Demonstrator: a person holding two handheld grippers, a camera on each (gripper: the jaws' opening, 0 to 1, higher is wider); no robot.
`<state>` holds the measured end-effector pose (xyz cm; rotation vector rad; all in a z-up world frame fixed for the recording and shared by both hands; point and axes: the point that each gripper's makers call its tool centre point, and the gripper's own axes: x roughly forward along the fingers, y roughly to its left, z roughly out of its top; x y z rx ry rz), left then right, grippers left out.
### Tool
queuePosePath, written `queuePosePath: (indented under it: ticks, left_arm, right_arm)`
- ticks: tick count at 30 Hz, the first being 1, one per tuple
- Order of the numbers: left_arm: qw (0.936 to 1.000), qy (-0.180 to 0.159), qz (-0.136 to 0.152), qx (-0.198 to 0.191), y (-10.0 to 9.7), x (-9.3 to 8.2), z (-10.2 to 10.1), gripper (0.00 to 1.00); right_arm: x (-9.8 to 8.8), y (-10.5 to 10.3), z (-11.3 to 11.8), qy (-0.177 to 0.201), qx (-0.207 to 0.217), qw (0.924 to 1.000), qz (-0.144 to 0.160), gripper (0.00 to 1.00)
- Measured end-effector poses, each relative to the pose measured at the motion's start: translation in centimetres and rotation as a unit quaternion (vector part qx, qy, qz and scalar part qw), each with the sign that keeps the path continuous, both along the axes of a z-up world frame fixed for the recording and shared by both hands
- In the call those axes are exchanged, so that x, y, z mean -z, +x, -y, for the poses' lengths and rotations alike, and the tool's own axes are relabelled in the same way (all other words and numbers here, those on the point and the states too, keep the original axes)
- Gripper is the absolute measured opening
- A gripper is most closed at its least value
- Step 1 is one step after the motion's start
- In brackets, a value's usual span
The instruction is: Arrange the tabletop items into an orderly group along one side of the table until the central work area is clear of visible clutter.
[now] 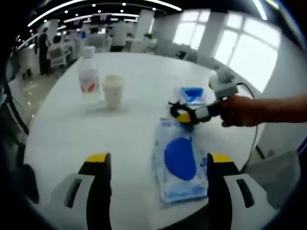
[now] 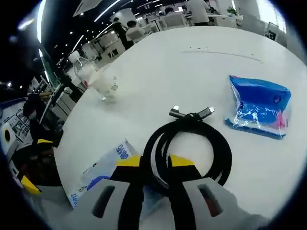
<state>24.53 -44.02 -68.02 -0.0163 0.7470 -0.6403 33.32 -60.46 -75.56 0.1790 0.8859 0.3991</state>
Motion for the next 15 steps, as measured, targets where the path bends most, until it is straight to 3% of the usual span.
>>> queuePosePath:
  ticks: [6, 15]
  left_arm:
    - [0.9999, 0.013, 0.000, 0.009, 0.1, 0.7, -0.1, 0.79]
    - [0.9996, 0.023, 0.002, 0.015, 0.0, 0.8, 0.1, 0.79]
  right_arm:
    - [-1.0, 0.0, 0.2, 0.016, 0.009, 0.9998, 0.006, 0.08]
    - [-4.6, 1.0, 1.5, 0.052, 0.033, 0.9971, 0.046, 0.06]
